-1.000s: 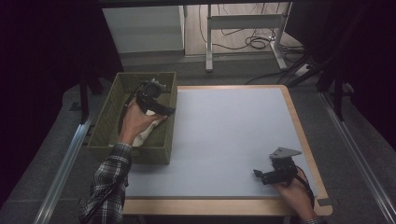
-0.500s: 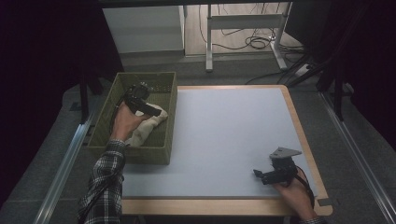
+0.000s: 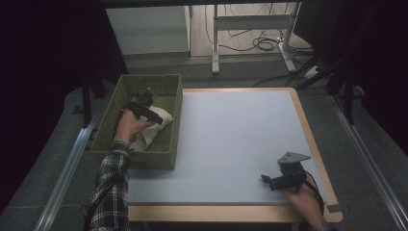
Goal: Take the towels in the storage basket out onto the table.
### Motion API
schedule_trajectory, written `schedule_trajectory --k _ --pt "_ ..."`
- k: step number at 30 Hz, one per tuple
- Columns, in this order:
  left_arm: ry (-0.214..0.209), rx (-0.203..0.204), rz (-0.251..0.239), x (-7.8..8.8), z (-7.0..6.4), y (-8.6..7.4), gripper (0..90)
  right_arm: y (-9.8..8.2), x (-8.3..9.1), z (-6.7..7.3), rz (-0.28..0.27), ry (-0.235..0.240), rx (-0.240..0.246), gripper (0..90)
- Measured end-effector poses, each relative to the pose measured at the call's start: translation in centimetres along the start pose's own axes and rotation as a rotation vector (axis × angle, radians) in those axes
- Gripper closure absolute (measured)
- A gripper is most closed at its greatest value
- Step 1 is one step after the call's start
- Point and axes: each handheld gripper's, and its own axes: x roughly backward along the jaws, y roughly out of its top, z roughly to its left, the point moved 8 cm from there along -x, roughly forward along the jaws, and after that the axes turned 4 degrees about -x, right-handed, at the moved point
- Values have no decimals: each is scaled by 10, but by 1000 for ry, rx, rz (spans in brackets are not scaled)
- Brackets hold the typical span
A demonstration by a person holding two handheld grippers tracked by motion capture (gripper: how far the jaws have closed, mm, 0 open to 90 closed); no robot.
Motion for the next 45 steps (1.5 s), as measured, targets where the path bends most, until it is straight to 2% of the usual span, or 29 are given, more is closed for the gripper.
schedule_trajectory --k 2,7,9,11,13,14,15,16,17,18,19,21,25,31,32,33,35,39,42,45 --pt "3 0 54 -7 2 -2 27 0 0 0 0 0 0 44" --pt "-33 43 124 -22 3 -6 39 0 0 0 0 1 0 44" --pt "-62 64 156 -24 2 -9 94 0 0 0 0 0 0 44" --pt "-68 66 166 -25 2 -10 126 0 0 0 0 1 0 44" --pt "-79 71 168 -23 2 -12 214 0 0 0 0 1 -1 44" --pt "-81 70 169 -22 2 -13 289 0 0 0 0 1 0 44" --pt "-87 67 171 -20 1 -14 289 0 0 0 0 1 0 44" --pt "-90 66 169 -19 1 -14 401 0 0 0 0 0 0 44" --pt "-93 64 168 -17 1 -15 401 0 0 0 0 0 0 44" --pt "-95 63 166 -16 0 -15 557 0 0 0 0 0 0 44" --pt "-98 60 167 -15 0 -16 557 0 0 0 0 0 0 44" --pt "-100 58 173 -13 1 -18 697 0 0 0 0 1 0 44" --pt "-93 41 177 -11 1 -18 738 0 0 0 0 1 0 44" --pt "-80 22 146 0 -1 -16 742 0 0 0 -1 1 -1 44" --pt "-78 21 121 8 0 -15 741 0 0 0 0 1 -1 44" --pt "-78 21 121 8 0 -15 740 0 0 0 0 1 -1 44" --pt "-73 16 90 16 1 -15 740 0 0 0 0 1 0 44" --pt "-89 9 22 36 2 -14 738 0 0 0 0 1 0 44" --pt "-88 8 3 44 3 -15 738 0 0 0 0 0 0 44" --pt "-94 11 -47 57 3 -15 737 0 0 0 1 0 1 44"
